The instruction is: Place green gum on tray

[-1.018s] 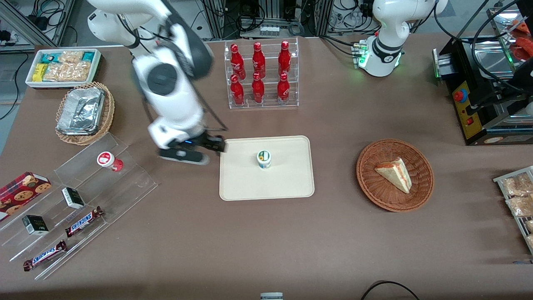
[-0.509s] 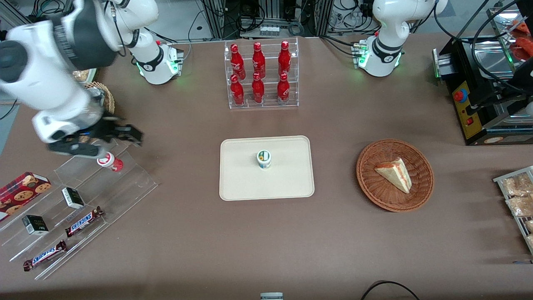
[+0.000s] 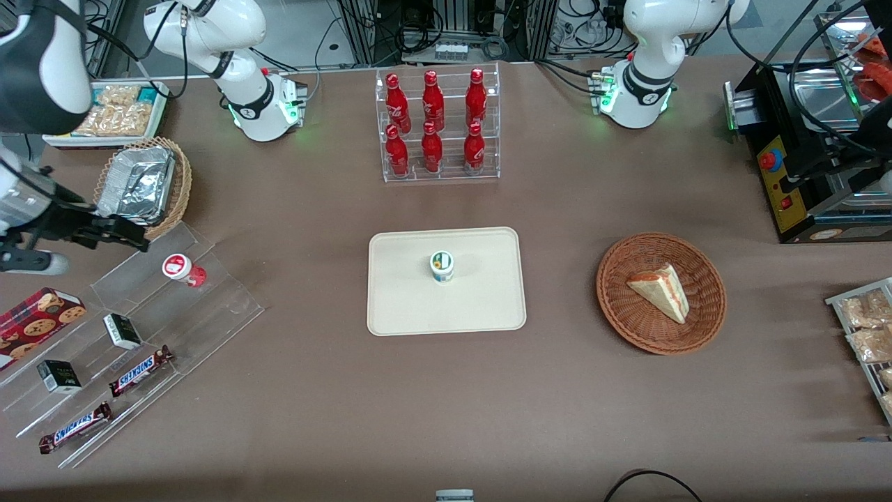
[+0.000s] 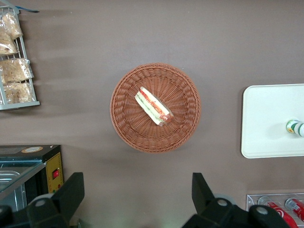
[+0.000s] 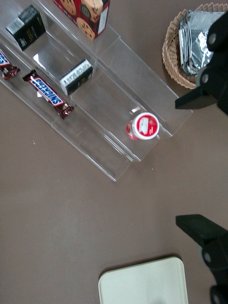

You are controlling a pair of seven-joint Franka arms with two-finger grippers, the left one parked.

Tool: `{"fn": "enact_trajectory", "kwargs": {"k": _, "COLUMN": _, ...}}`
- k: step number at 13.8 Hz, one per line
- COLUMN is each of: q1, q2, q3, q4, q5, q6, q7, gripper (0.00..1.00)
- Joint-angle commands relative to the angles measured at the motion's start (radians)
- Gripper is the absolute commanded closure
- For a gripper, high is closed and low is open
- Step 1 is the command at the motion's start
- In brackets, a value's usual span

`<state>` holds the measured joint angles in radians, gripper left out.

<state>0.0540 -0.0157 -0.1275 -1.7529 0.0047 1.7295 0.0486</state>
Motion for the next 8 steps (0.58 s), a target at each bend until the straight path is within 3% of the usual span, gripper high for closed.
{"fn": "enact_trajectory", "kwargs": {"k": 1, "q1": -0.042, "q2": 0.029, "q3": 0.015, "q4": 0.061, "q5": 0.015, "q6": -0.031, "q7": -0.022, "gripper": 0.01}}
{"fn": "enact_trajectory", "kwargs": {"k": 8, "q1": -0.088, "q2": 0.06, "q3": 0.037, "q4": 0.122, "q5": 0.021, "q6": -0.07, "q7": -0.104, "gripper": 0.01}}
